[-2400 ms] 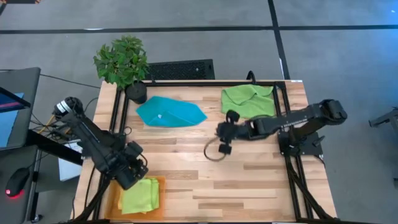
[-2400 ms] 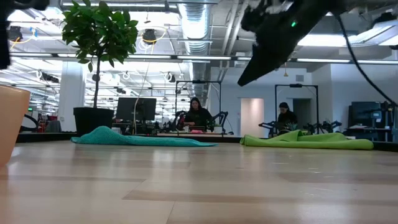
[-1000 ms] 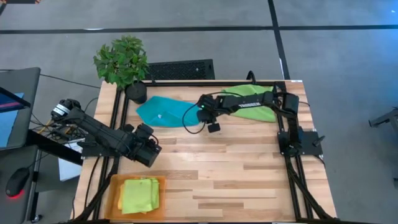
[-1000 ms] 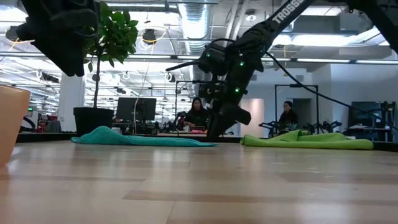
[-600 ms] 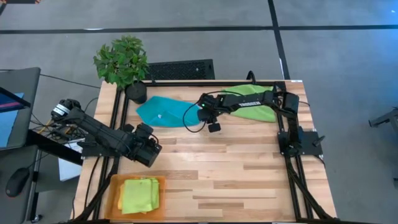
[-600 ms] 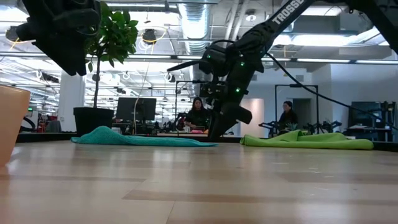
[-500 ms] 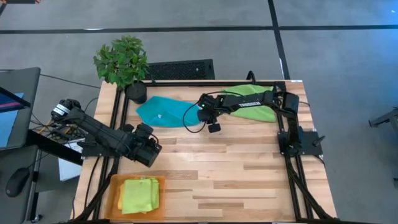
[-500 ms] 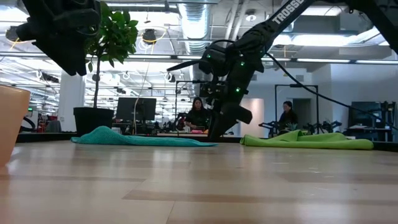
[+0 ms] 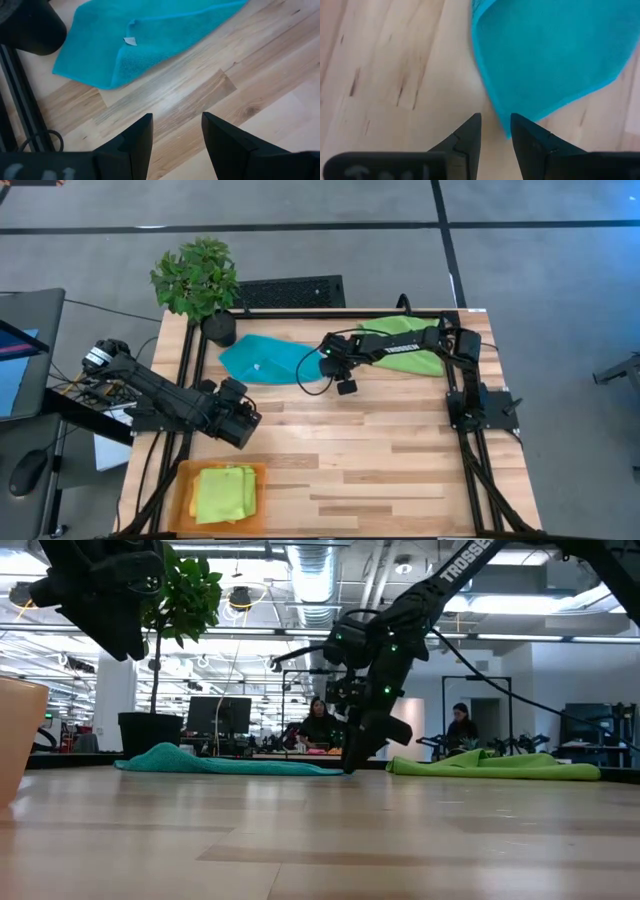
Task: Fold microfiber towels
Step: Fold the blue towel
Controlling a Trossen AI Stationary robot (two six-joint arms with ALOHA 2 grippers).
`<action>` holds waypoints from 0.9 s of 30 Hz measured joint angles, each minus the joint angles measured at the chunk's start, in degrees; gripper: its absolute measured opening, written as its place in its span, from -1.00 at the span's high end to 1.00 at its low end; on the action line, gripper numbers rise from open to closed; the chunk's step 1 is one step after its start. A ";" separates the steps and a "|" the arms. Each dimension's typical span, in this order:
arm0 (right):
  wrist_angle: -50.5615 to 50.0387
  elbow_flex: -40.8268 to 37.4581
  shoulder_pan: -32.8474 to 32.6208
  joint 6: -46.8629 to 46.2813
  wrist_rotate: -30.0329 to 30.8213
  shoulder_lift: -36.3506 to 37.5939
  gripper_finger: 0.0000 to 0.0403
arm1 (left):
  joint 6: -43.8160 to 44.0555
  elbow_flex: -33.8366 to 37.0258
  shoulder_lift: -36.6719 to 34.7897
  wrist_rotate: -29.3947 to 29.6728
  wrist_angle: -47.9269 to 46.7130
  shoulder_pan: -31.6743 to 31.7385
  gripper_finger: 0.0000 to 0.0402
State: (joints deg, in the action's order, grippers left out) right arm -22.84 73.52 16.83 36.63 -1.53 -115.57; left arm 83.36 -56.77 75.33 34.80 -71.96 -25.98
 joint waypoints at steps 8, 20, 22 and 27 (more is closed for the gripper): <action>1.67 0.02 -0.34 -0.60 1.43 0.00 0.36 | -0.12 0.00 0.00 0.18 0.09 0.00 0.19; 2.77 0.22 0.48 -0.61 1.16 -1.59 0.36 | -0.14 0.02 0.00 0.18 0.14 0.00 0.19; 2.56 0.68 0.75 0.07 0.93 -3.16 0.36 | -0.14 0.02 0.00 0.18 0.39 0.00 0.19; 2.27 0.83 0.64 0.71 1.23 -4.26 0.36 | -0.16 0.02 0.02 0.16 1.07 0.00 0.19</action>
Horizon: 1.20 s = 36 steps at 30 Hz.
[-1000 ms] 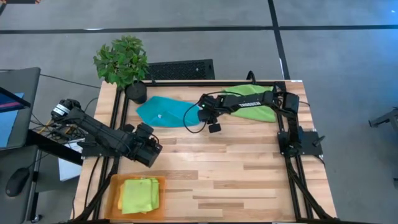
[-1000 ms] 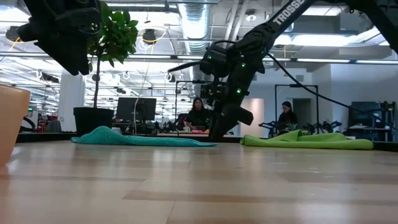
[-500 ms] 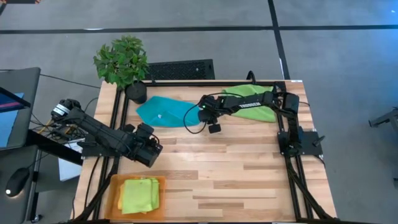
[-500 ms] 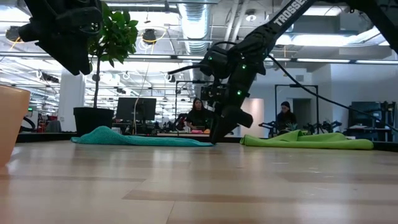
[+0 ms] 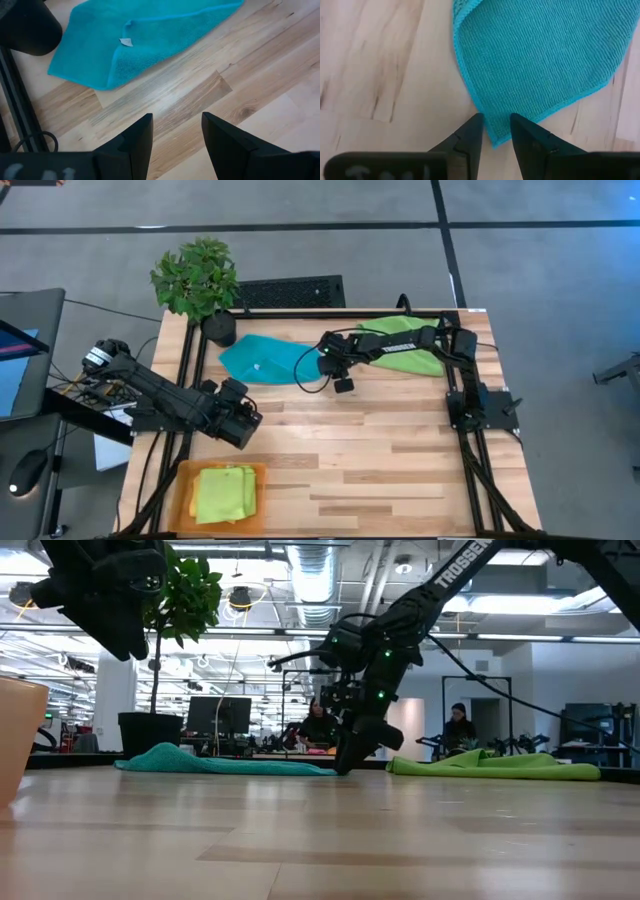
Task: Fold microfiber towels
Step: Fold the blue towel
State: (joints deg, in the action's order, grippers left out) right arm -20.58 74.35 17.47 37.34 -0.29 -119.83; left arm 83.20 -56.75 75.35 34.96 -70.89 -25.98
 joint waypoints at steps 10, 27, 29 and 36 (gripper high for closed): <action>-1.57 -0.46 -0.24 -9.07 0.62 2.69 0.89 | 0.04 0.00 0.00 0.00 -0.02 0.00 0.19; -11.55 -0.58 -9.91 -18.16 9.57 11.35 0.98 | -31.78 10.16 0.07 -6.27 25.73 13.56 0.19; -12.45 -0.57 -11.16 -19.19 9.85 11.99 0.99 | -36.69 10.00 0.07 -7.25 28.38 17.58 0.19; -12.85 -0.55 -14.80 -19.53 13.90 13.69 0.99 | -54.16 9.53 0.11 -26.23 38.86 34.65 0.19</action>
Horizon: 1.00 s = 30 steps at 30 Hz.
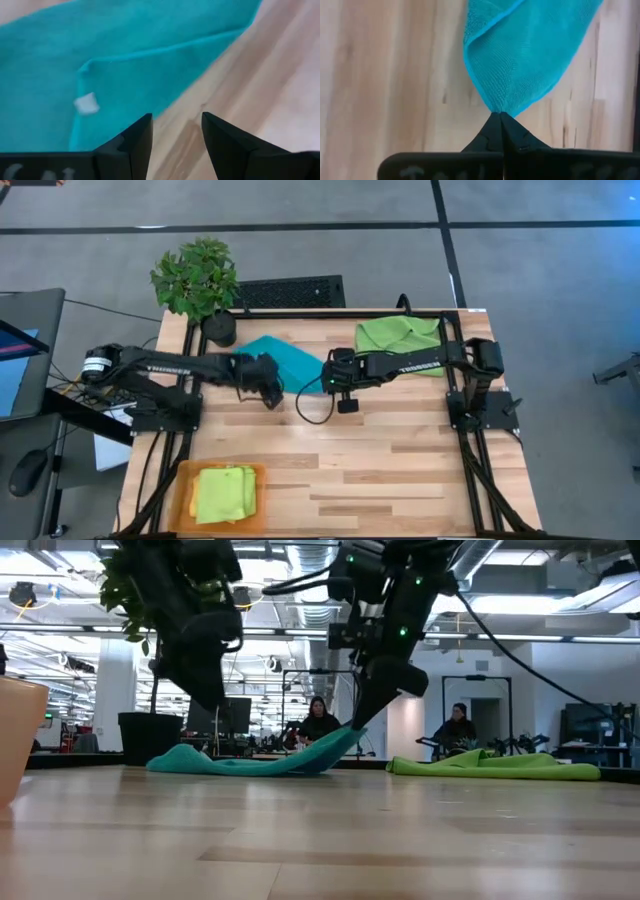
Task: Fold microfiber towels
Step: Fold the blue towel
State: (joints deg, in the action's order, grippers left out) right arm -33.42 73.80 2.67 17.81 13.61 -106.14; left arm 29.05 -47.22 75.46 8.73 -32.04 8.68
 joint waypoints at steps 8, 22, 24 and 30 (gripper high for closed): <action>-0.22 0.04 -1.20 -1.37 0.00 0.04 0.99 | -14.54 -0.11 1.80 -8.86 2.82 13.49 0.19; -0.25 0.07 -1.02 -1.50 0.00 0.04 0.98 | -22.45 -0.40 16.37 -5.08 13.00 17.24 0.19; -0.25 0.07 -0.92 -1.50 0.00 0.06 0.98 | -22.99 -0.66 16.85 -2.36 13.10 17.26 0.19; -0.25 0.07 -0.30 -2.29 -0.02 0.06 0.97 | -24.06 -0.72 17.25 1.09 13.17 17.19 0.19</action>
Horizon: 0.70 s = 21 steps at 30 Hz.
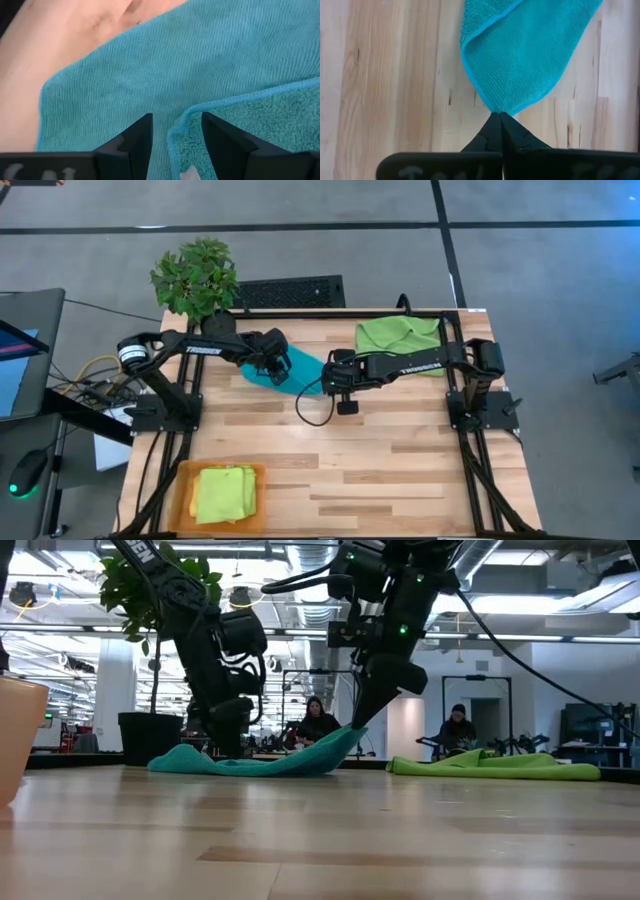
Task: Fold microfiber towels
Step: Fold the blue towel
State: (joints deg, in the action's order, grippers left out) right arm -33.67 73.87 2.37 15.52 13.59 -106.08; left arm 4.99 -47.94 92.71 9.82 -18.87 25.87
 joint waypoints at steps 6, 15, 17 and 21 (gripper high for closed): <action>0.00 0.00 0.02 -0.56 -0.01 0.02 0.97 | -0.06 0.09 0.39 1.13 -0.20 0.00 0.19; 0.00 0.00 0.02 -0.56 -0.03 0.02 0.97 | 0.40 0.26 0.62 1.58 0.84 -0.02 0.19; 0.00 0.02 0.02 -0.56 -0.04 0.02 0.97 | 0.41 0.26 1.29 1.42 0.63 -0.07 0.19; -0.05 0.04 0.02 -0.53 -0.05 0.02 0.97 | 0.57 0.10 4.28 1.68 1.16 -0.31 0.19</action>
State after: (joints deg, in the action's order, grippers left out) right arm -33.72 73.91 2.39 14.99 13.54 -106.06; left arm 5.55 -47.84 96.99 11.49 -17.70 25.55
